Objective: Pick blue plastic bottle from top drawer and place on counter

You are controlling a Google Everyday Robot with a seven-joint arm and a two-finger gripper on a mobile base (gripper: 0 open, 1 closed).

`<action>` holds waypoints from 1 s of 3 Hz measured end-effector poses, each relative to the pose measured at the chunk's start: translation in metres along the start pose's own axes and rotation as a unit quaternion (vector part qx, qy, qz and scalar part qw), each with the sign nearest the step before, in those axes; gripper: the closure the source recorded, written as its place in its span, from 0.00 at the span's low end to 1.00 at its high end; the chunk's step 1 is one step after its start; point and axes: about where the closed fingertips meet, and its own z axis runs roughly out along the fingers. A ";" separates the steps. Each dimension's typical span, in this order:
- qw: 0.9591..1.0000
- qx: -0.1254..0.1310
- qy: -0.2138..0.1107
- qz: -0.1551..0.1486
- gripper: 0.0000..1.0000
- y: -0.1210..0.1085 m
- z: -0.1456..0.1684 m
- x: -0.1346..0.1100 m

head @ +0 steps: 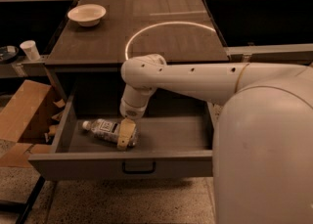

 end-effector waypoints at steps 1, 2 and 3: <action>1.000 -0.001 0.009 0.001 0.16 0.001 0.010 -0.001; 1.000 -0.001 0.012 0.001 0.39 0.002 0.013 -0.001; 1.000 0.017 0.001 0.007 0.63 0.002 -0.003 0.004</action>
Offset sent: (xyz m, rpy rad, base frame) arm -0.0010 0.0072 -0.0124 -0.0293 -0.0025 -0.0058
